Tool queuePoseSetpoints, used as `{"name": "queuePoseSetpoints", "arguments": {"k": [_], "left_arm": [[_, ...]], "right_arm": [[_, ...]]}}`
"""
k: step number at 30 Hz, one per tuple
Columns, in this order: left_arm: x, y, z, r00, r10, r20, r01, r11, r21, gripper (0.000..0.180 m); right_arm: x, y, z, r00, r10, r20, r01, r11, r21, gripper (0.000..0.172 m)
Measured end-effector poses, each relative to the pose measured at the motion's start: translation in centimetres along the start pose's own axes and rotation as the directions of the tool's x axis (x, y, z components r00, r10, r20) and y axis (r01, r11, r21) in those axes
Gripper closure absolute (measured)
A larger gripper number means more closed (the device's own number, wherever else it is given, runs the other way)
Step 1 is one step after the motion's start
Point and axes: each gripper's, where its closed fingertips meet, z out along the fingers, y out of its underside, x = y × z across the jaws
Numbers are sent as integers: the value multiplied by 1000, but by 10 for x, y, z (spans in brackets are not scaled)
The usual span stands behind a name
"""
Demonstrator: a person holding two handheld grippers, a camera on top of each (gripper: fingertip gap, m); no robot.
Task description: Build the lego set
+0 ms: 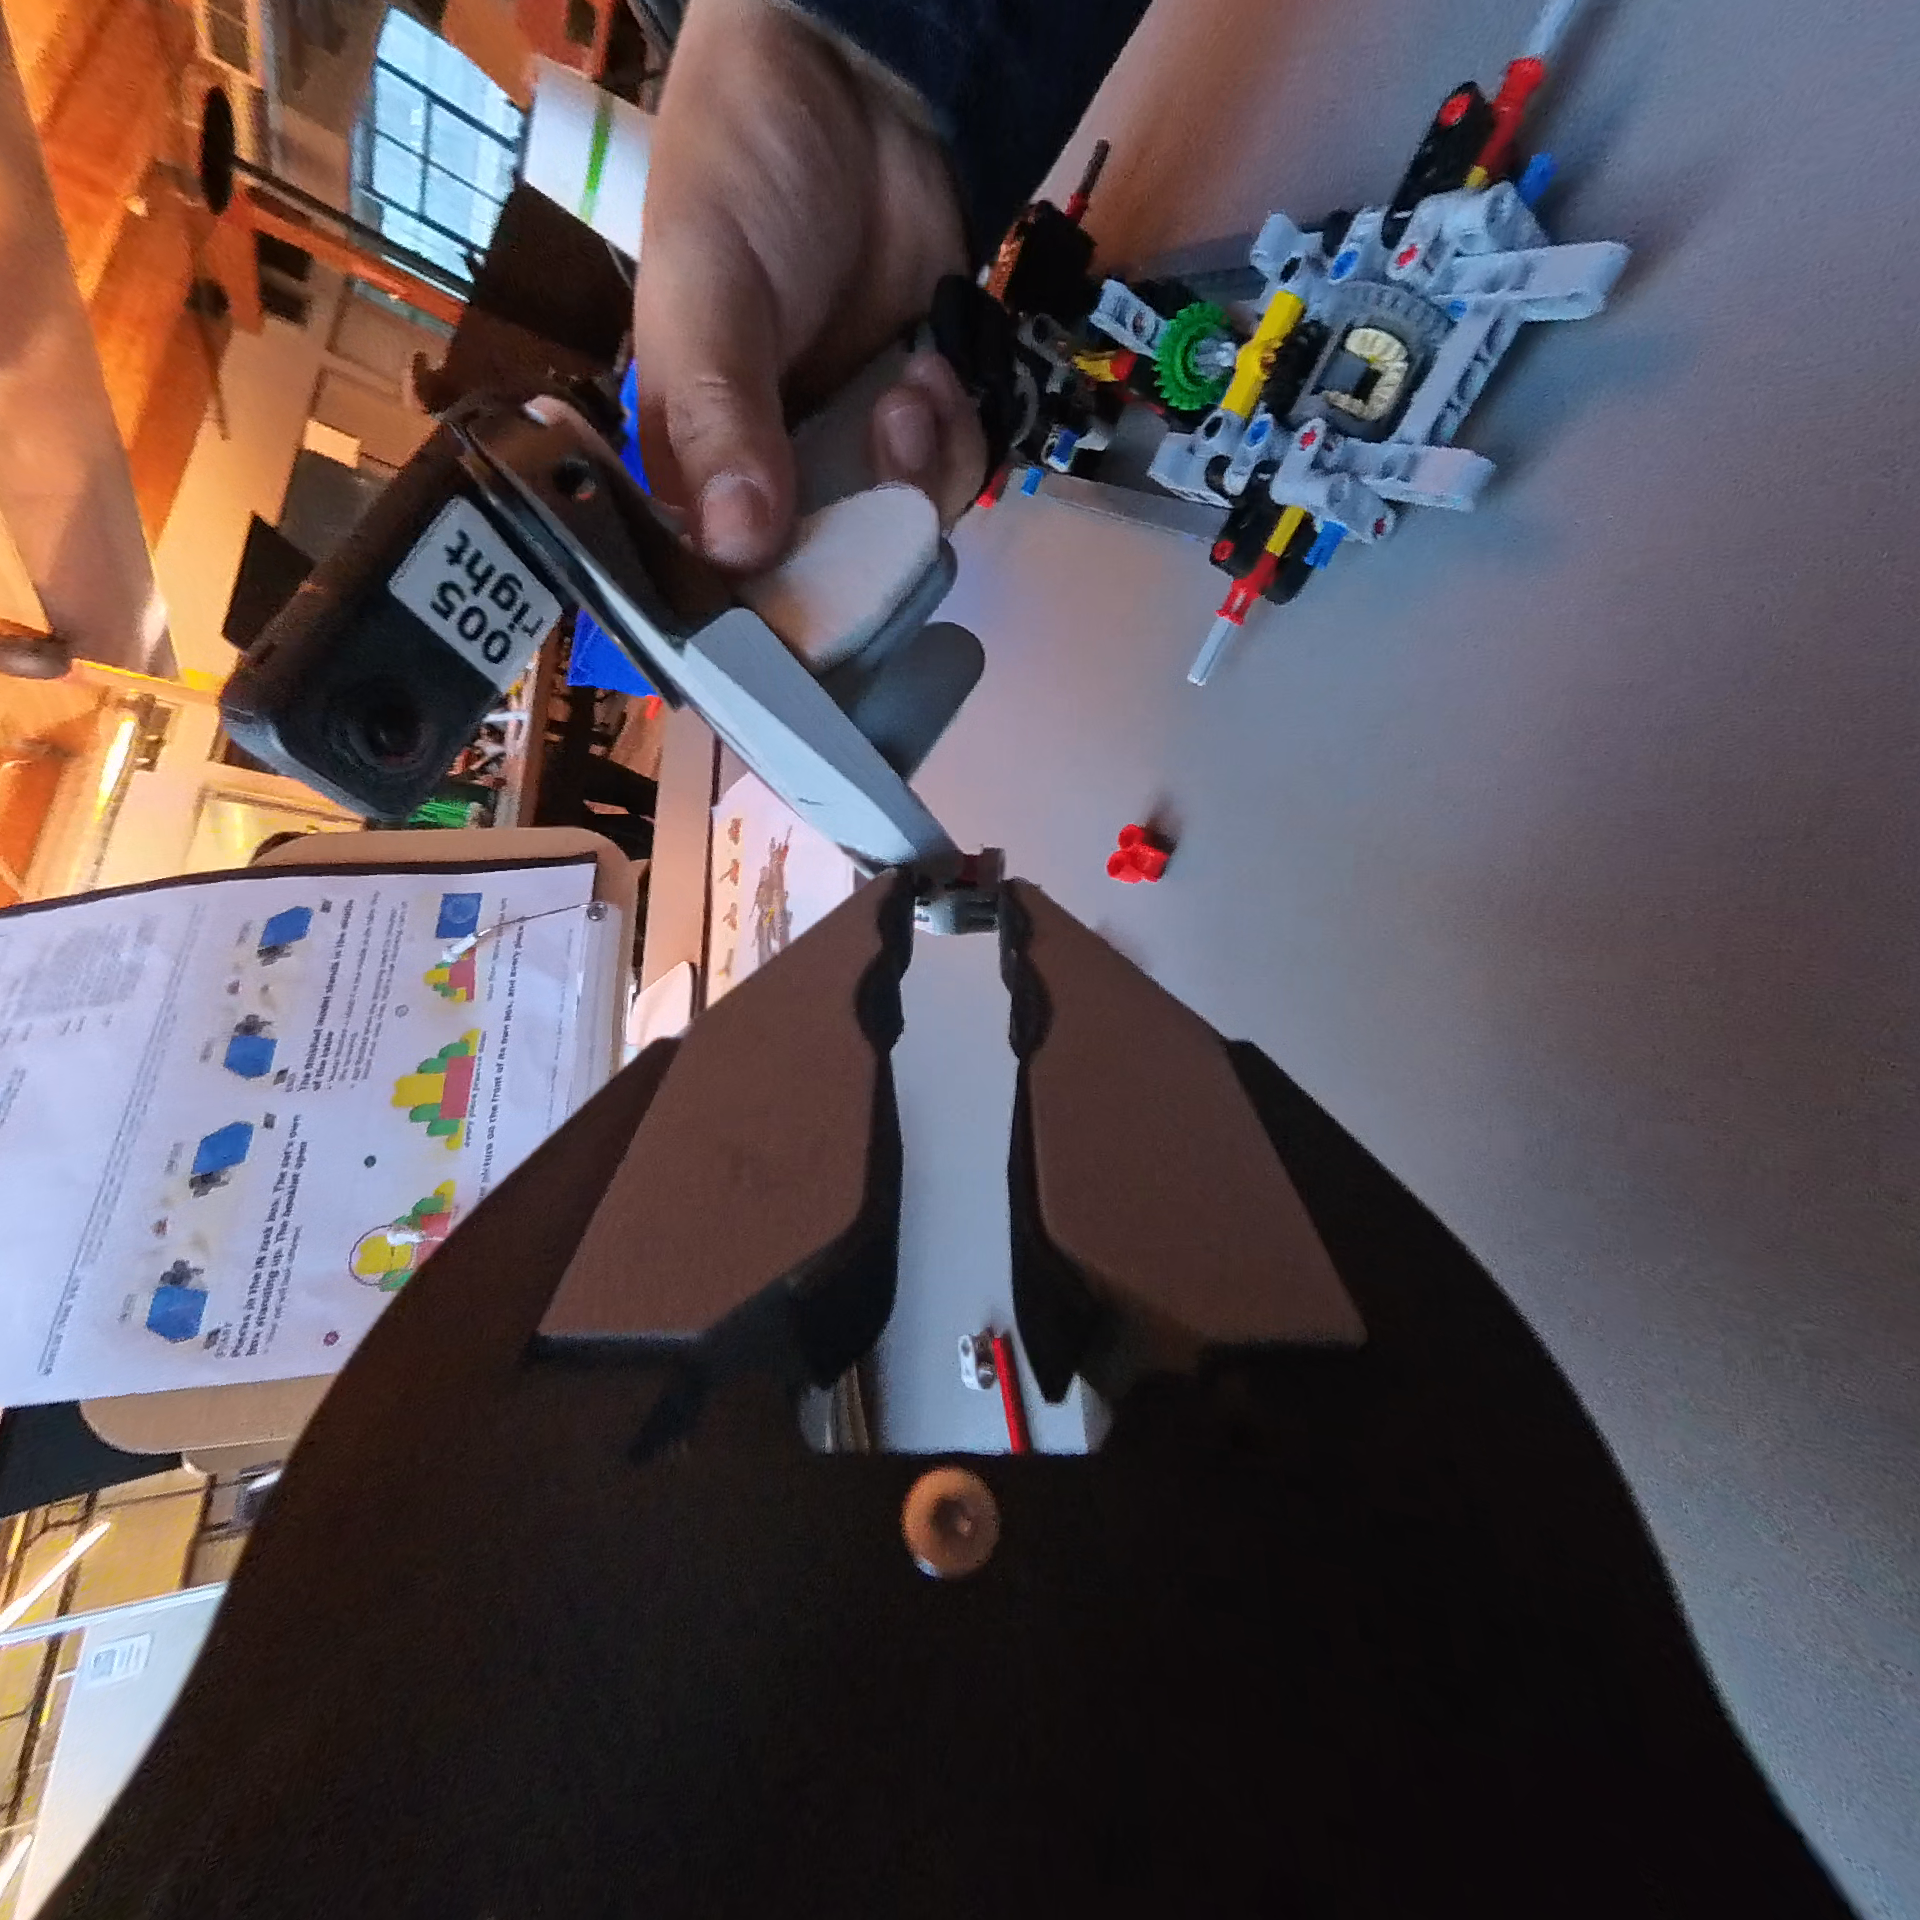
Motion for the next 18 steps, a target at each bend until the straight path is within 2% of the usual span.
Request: {"name": "queuePoseSetpoints", "arguments": {"k": [3, 6, 11, 13, 14, 16, 18], "left_arm": [[-8, -3, 1, 999, -33, 26, 33, 999, 3, 164], [-19, -10, 3, 994, -71, 88, 70, 997, 18, 159], [-17, -19, 7, 998, -1, 67, 1, 1000, -5, 165], [-27, -23, 9, 995, -42, 88, 41, 999, 18, 165], [-37, -26, 10, 987, -105, 119, 98, 993, 58, 165], [-56, -34, 9, 936, -326, 131, 290, 928, 233, 165], [-69, -45, 6, 835, -550, 17, 491, 759, 428, 166]], "right_arm": [[-1, -5, -7, 1000, -9, -25, 10, 998, 57, 167], [-9, -12, -17, 1000, 11, 15, -13, 990, 139, 167], [-14, -2, -21, 1000, -7, 21, 4, 991, 137, 167], [-18, -5, -29, 999, -18, 35, 12, 985, 169, 166], [-21, -10, -37, 998, -27, 48, 17, 979, 201, 166], [-30, -21, -56, 995, -67, 77, 43, 957, 285, 163], [-34, -29, -74, 991, -122, 49, 97, 928, 359, 160]]}}
